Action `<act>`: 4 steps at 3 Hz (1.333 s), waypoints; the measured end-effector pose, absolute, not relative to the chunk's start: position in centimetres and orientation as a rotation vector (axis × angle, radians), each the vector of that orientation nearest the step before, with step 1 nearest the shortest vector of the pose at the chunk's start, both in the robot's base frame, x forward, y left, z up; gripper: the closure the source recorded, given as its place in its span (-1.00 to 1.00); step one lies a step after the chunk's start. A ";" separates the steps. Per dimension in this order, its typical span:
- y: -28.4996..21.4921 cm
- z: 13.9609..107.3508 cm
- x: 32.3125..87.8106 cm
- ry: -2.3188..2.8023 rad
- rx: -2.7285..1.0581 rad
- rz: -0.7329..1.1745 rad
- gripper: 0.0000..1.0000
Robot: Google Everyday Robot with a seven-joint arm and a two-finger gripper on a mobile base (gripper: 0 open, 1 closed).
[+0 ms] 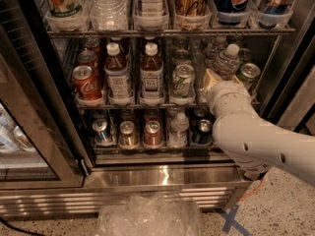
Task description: Pick water bottle from middle shelf of fridge
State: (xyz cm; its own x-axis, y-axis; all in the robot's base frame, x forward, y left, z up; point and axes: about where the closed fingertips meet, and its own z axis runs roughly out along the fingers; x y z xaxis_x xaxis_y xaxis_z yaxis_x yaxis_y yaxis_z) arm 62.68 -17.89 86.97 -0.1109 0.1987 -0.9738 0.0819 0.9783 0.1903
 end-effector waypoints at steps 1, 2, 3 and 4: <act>-18.0 87.7 62.0 1.657 0.212 0.096 1.00; -17.9 88.3 61.6 1.639 0.203 0.109 1.00; -17.8 90.5 59.6 1.553 0.179 0.148 1.00; -17.6 93.3 57.1 1.437 0.147 0.208 1.00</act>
Offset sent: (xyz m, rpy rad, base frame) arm -0.0624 0.0130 0.0896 0.0354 -0.2660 0.1312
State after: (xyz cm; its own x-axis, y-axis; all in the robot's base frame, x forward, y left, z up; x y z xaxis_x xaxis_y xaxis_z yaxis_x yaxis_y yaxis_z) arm 57.13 -17.61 93.26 0.1202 0.2295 -0.9658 -0.0537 0.9730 0.2246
